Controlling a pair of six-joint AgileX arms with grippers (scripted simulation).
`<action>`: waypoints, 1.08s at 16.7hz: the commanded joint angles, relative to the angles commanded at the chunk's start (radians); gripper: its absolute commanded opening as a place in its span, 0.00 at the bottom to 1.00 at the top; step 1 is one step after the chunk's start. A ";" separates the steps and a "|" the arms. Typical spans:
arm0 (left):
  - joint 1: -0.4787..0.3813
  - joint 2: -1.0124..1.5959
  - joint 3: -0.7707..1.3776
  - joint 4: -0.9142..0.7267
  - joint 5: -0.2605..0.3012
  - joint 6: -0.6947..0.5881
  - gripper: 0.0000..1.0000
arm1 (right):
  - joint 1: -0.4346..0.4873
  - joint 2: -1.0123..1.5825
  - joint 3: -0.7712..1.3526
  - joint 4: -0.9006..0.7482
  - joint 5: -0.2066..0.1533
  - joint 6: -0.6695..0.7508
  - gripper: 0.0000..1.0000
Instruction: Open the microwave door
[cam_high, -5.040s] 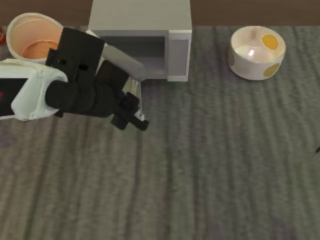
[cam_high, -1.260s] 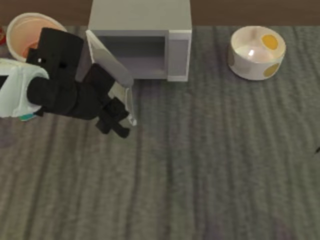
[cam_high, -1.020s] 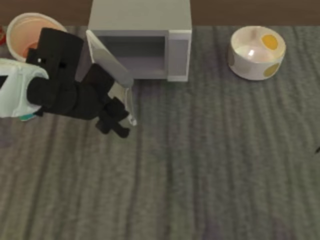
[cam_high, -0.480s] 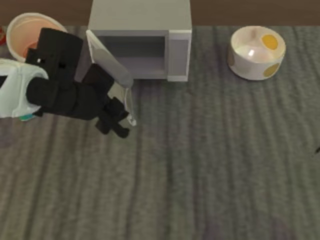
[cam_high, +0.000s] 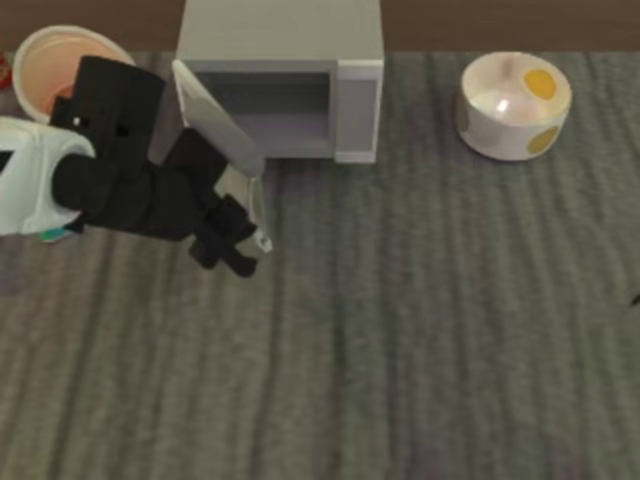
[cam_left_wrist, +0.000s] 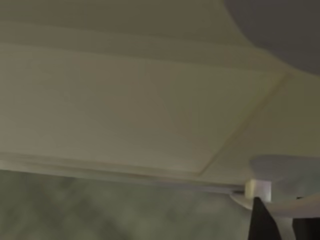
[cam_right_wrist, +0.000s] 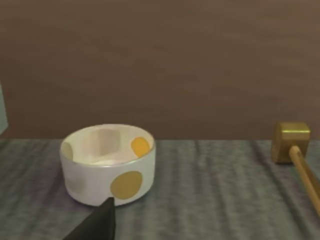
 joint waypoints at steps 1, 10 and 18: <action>0.005 0.000 0.000 -0.005 0.007 0.013 0.00 | 0.000 0.000 0.000 0.000 0.000 0.000 1.00; 0.040 -0.005 0.006 -0.034 0.048 0.086 0.00 | 0.000 0.000 0.000 0.000 0.000 0.000 1.00; 0.040 -0.005 0.006 -0.034 0.048 0.086 0.00 | 0.000 0.000 0.000 0.000 0.000 0.000 1.00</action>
